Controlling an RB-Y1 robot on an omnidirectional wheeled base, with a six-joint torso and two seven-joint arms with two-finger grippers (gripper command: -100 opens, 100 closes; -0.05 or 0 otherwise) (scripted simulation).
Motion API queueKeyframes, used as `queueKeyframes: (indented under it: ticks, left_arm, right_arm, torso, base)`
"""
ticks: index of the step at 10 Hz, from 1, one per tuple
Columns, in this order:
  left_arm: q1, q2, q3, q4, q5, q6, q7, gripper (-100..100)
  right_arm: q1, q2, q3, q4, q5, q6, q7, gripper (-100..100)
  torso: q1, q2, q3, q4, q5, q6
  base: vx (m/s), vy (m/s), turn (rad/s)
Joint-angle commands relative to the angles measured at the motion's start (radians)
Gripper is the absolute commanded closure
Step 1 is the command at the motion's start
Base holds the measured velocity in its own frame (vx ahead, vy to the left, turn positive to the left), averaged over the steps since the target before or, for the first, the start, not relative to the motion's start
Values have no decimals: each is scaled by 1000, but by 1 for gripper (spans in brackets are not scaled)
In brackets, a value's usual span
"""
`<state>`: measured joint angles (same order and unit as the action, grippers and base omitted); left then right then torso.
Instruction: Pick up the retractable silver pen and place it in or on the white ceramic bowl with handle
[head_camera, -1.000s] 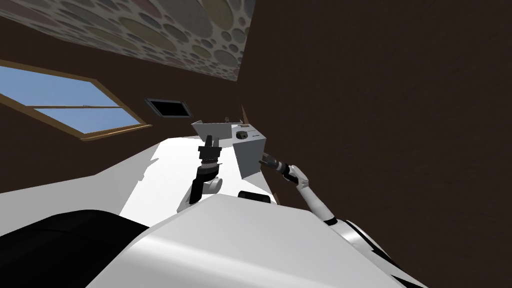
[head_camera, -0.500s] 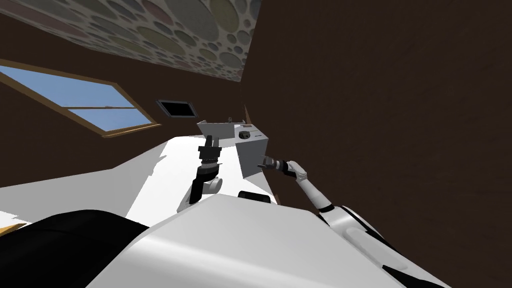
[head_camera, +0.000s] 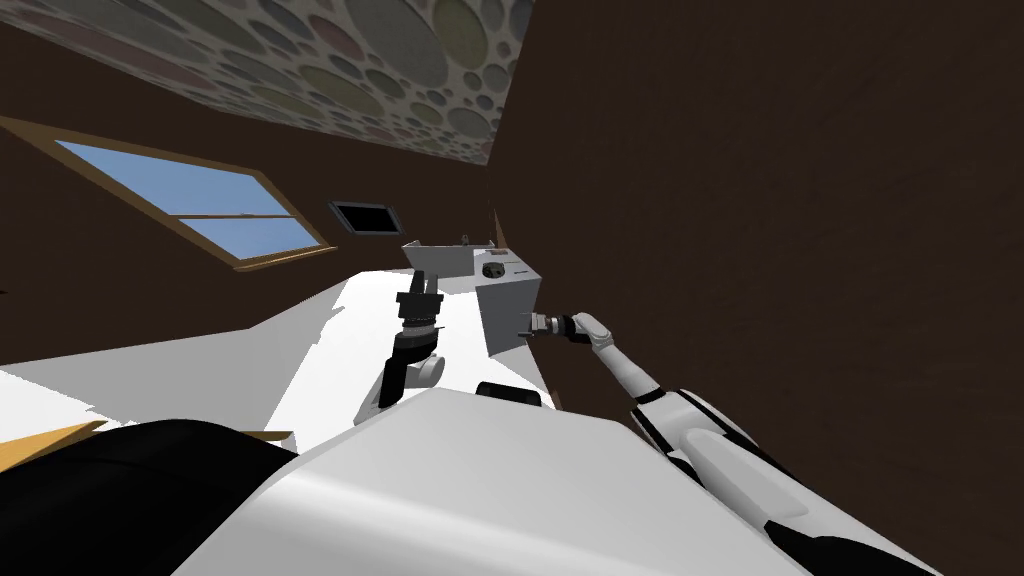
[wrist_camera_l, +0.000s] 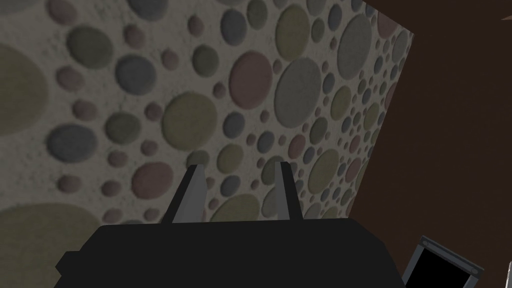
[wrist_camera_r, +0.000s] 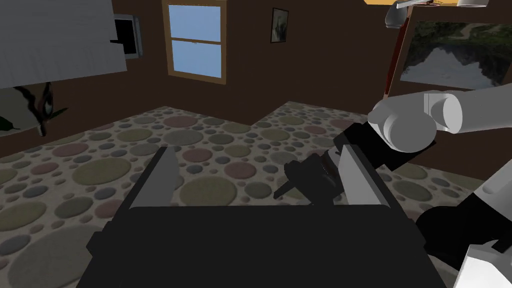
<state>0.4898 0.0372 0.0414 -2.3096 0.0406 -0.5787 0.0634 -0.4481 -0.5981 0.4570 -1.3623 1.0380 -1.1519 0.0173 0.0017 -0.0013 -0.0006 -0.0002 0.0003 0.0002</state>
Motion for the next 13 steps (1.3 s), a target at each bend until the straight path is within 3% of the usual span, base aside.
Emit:
queueKeyframes:
  ticks: [1, 2, 4, 7, 8, 9, 10, 13]
  left_arm:
    - [0, 0, 0, 0, 0, 0, 0, 0]
    - [0, 0, 0, 0, 0, 0, 0, 0]
    - [0, 0, 0, 0, 0, 0, 0, 0]
    - [0, 0, 0, 0, 0, 0, 0, 0]
    - [0, 0, 0, 0, 0, 0, 0, 0]
    - [0, 0, 0, 0, 0, 0, 0, 0]
    - [0, 0, 0, 0, 0, 0, 0, 0]
    - [0, 0, 0, 0, 0, 0, 0, 0]
  right_arm:
    - [-50, -11, 13, 41, 50, -24, 9, -100]
    - [-80, -39, 39, 76, 79, -58, 14, -100]
    - [-118, -39, 39, 90, 121, -58, 14, -100]
    - [-212, -95, 88, 181, 217, -120, 20, -100]
    - [-243, -95, 88, 181, 247, -120, 20, -100]
    - [-275, -123, 110, 223, 276, -149, 23, -100]
    - [-302, -123, 110, 223, 307, -149, 23, -100]
    - [-395, -180, 152, 302, 395, -205, 26, -100]
  torso:
    - [0, 0, 0, 0, 0, 0]
    - [0, 0, 0, 0, 0, 0]
    - [0, 0, 0, 0, 0, 0]
    - [0, 0, 0, 0, 0, 0]
    - [1, -1, -1, 0, 0, 0]
    - [0, -1, 0, 0, 0, 1]
    - [1, -1, -1, 0, 0, 0]
    - [1, -2, -1, -1, 0, 1]
  base:
    - [10, 18, 55]
    - [11, 29, 120]
    - [8, 12, 24]
    - [19, 22, 121]
    - [21, 23, 48]
    - [30, 35, 106]
    - [34, 25, 56]
    - [48, 28, 112]
